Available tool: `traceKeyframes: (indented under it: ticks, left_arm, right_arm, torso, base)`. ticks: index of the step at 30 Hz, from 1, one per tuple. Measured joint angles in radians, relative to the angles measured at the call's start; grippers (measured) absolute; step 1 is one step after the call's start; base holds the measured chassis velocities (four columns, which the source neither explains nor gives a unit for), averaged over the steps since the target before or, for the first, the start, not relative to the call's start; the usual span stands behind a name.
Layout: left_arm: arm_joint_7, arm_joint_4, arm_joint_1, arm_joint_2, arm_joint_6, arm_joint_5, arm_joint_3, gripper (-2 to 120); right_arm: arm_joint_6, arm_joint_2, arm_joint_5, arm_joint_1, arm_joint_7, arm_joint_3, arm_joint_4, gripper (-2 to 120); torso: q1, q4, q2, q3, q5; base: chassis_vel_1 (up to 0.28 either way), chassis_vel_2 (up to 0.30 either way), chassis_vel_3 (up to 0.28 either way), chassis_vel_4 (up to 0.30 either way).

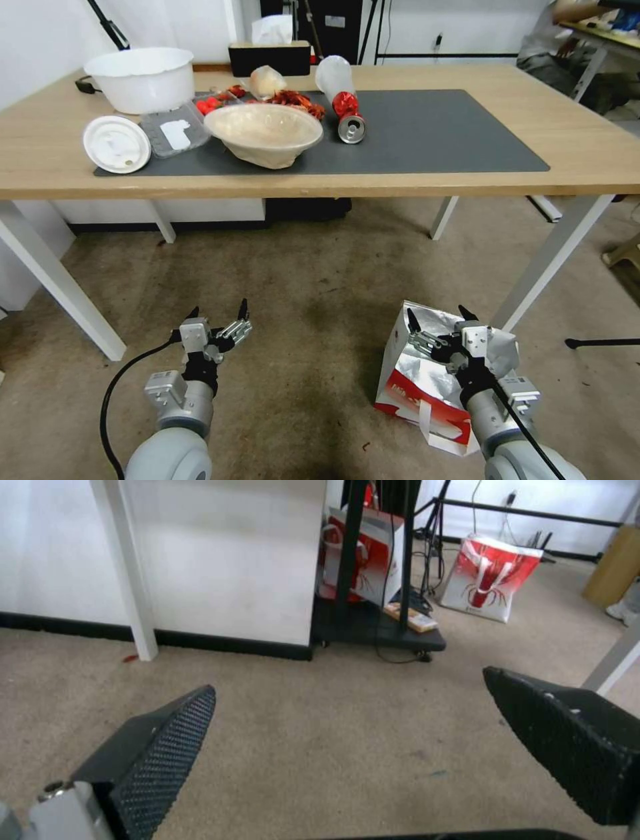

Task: Pick up the food delivery bag from the floor and place it on the table.

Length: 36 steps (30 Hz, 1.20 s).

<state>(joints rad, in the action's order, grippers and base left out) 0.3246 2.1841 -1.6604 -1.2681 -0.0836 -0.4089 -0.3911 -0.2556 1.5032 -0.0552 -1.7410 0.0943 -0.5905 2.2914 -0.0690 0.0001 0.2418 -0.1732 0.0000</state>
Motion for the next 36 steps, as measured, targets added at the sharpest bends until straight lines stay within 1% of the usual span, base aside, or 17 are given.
traceKeyframes:
  ticks: [2, 5, 6, 8, 9, 20, 24, 28, 32, 34, 36]
  left_arm:
    - [0.000, 0.000, 0.000, 0.000, 0.000, 0.002, 0.000, 100]
    - [-0.002, 0.000, -0.001, 0.001, 0.001, 0.004, -0.001, 100]
    - [-0.002, 0.000, -0.001, 0.001, 0.001, 0.004, -0.001, 100]
    - [-0.003, 0.000, -0.001, 0.001, 0.001, 0.005, -0.001, 100]
    - [-0.003, 0.000, -0.001, 0.001, 0.001, 0.005, -0.001, 100]
    - [-0.006, 0.005, -0.010, -0.001, 0.001, 0.008, 0.000, 100]
    - [-0.007, 0.005, -0.010, -0.002, 0.001, 0.009, 0.000, 100]
    - [-0.007, 0.006, -0.011, -0.002, 0.001, 0.009, -0.001, 100]
    - [-0.008, 0.006, -0.011, -0.002, 0.001, 0.009, -0.002, 100]
    - [-0.008, 0.007, -0.010, -0.001, 0.002, 0.009, -0.002, 100]
    - [-0.008, 0.007, -0.010, -0.001, 0.002, 0.009, -0.002, 100]
  right_arm:
    - [0.000, 0.000, 0.000, 0.000, 0.000, 0.000, 0.000, 100]
    - [0.000, 0.000, 0.000, 0.000, 0.000, 0.001, -0.001, 100]
    - [0.000, 0.000, 0.000, 0.000, 0.000, 0.001, -0.001, 100]
    - [0.000, 0.001, 0.000, 0.001, -0.001, 0.001, -0.001, 100]
    - [0.000, 0.001, 0.000, 0.001, -0.001, 0.001, -0.001, 100]
    - [0.002, 0.000, 0.000, -0.004, -0.001, 0.000, 0.001, 100]
    - [0.002, 0.000, 0.000, -0.004, -0.001, -0.001, 0.002, 100]
    - [0.003, 0.000, 0.000, -0.005, 0.000, 0.000, 0.002, 100]
    - [0.003, 0.000, 0.000, -0.007, 0.001, 0.000, 0.003, 100]
    - [0.003, 0.001, 0.000, -0.006, 0.002, 0.000, 0.003, 100]
    - [0.003, 0.001, 0.000, -0.006, 0.002, 0.000, 0.004, 100]
  torso:
    - [0.002, 0.0000, -0.005, 0.003, 0.0000]
    - [0.005, 0.0000, -0.021, 0.015, 0.0000]
    - [0.005, 0.0000, -0.021, 0.015, 0.0000]
    - [0.008, 0.0001, -0.032, 0.025, 0.0000]
    - [0.008, 0.0001, -0.032, 0.025, 0.0000]
    - [0.018, 0.0000, -0.079, 0.060, 0.0000]
    - [0.020, 0.0000, -0.088, 0.069, 0.0000]
    - [0.023, 0.0000, -0.109, 0.086, 0.0000]
    - [0.025, 0.0000, -0.120, 0.094, 0.0000]
    - [0.027, 0.0000, -0.132, 0.105, 0.0000]
    - [0.027, 0.0000, -0.136, 0.108, 0.0000]
  base:
    - [0.000, 0.000, 0.000, 0.000]
    - [0.000, 0.000, 0.000, 0.000]
    - [0.000, 0.000, 0.000, 0.000]
    - [0.000, 0.000, 0.000, 0.000]
    - [0.000, 0.000, 0.000, 0.000]
    - [0.000, 0.000, 0.000, 0.000]
    - [0.000, 0.000, 0.000, 0.000]
    - [0.000, 0.000, 0.000, 0.000]
    - [0.000, 0.000, 0.000, 0.000]
    - [0.000, 0.000, 0.000, 0.000]
    - [0.000, 0.000, 0.000, 0.000]
